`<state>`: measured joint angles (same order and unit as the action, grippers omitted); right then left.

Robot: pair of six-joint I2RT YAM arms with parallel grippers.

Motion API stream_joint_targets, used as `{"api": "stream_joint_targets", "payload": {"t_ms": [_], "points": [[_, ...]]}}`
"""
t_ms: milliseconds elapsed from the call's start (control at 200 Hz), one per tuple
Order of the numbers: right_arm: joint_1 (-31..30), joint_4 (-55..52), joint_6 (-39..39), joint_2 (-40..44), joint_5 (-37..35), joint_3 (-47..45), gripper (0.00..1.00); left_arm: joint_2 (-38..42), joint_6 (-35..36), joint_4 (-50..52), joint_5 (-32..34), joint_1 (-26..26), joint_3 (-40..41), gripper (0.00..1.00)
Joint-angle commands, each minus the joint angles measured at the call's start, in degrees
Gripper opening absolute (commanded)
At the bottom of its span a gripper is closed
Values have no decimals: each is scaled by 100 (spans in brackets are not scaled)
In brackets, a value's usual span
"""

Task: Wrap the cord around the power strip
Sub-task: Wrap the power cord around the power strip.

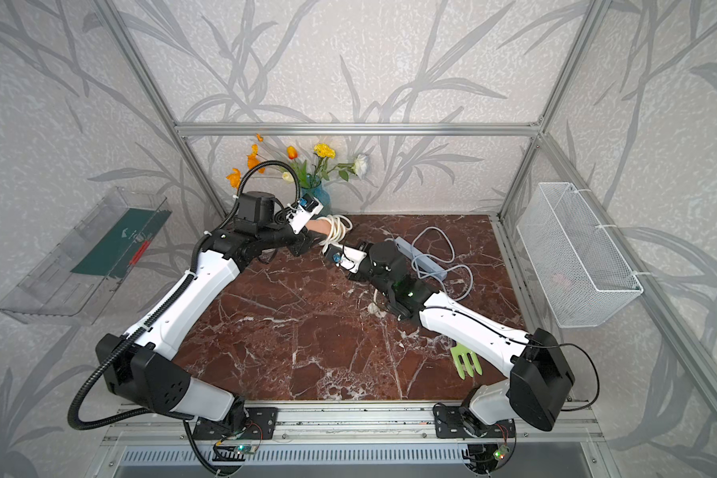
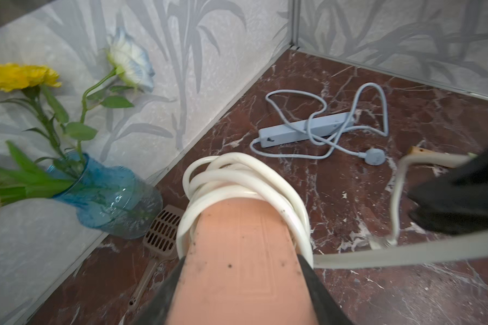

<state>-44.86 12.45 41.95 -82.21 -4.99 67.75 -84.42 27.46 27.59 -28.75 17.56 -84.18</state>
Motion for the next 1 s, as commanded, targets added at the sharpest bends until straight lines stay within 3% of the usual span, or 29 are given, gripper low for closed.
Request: {"api": "stream_joint_targets", "payload": {"t_ms": [0,215,350,490,630,730,995], "points": [[387,834,44,-39,713,1379,0,306,726,215,-625,-100,499,0],[1235,-716,-409,-1298,1980,3349,0,568,384,899,-2503,461,279,0],[1682,-1335,-1077,-1772,3331,3873,0,733,-478,4,-3609,546,319,0],[2076,-1150,-1470,-1751,4445,3483,22,960,-1522,-1284,-4257,524,388,0],[2395,-1054,-1699,-1741,4990,3374,35,1019,-2499,-2324,-4604,535,466,0],[2578,-953,-1893,-1734,5218,3274,38,1058,-3216,-3211,-4626,555,778,0],[2947,580,-3408,-1728,5625,2358,40,991,-3268,-3396,-4282,554,553,0]]}}
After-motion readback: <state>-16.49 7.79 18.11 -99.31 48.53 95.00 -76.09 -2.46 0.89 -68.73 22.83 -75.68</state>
